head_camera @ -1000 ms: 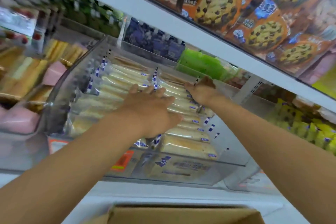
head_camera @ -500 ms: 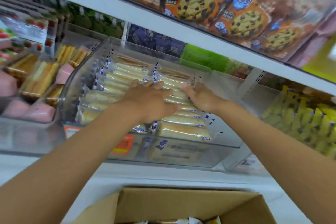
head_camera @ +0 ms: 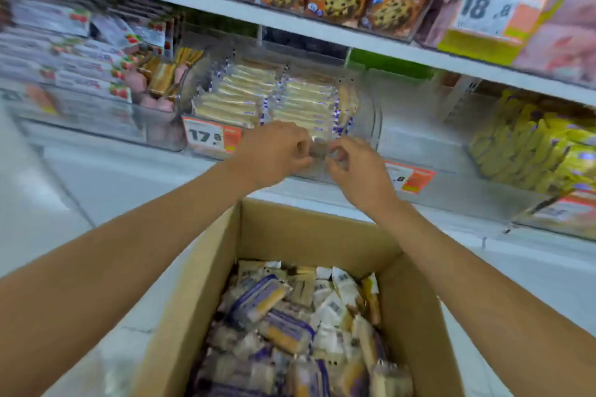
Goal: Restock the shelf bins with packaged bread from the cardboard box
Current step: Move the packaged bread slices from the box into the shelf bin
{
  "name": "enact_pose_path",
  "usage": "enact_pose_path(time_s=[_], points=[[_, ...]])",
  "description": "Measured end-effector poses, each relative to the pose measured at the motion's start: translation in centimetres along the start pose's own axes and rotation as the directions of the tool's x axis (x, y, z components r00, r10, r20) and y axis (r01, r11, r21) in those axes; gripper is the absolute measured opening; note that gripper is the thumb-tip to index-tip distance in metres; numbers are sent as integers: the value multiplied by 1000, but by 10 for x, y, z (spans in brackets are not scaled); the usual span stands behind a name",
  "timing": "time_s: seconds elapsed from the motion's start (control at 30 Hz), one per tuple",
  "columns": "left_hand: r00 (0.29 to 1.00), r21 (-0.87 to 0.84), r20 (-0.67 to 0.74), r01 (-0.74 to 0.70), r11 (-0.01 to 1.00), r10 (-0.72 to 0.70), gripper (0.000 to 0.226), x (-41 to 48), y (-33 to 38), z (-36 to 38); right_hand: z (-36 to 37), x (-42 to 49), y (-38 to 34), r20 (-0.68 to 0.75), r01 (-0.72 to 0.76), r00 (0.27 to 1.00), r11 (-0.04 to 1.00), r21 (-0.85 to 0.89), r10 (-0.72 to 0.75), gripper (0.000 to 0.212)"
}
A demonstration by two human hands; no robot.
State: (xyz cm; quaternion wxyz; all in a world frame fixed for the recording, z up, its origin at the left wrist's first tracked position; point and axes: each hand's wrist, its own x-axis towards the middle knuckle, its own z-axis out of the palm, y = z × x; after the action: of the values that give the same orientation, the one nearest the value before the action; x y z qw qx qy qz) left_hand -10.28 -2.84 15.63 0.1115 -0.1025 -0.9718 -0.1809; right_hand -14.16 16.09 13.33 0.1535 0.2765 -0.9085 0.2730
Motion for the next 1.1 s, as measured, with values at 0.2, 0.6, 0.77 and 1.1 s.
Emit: enact_pose_path(time_s=[0.2,0.6,0.77,1.1], points=[[831,-190,479,413,891,-283,23,-115,6,115,30,-155,45,531,-258,811,965,-49,244,31],[665,-117,727,367,923,-172,27,-174,10,286,97,-242,113,702,-552,566,831,-65,431,34],[735,-240,647,446,862,-201,29,-174,7,276,95,-239,111,687,-591,577,806,-21,441,36],[596,-570,742,802,180,-307,44,-111,27,181,67,-196,76,666,-812,579,255,525,471,100]])
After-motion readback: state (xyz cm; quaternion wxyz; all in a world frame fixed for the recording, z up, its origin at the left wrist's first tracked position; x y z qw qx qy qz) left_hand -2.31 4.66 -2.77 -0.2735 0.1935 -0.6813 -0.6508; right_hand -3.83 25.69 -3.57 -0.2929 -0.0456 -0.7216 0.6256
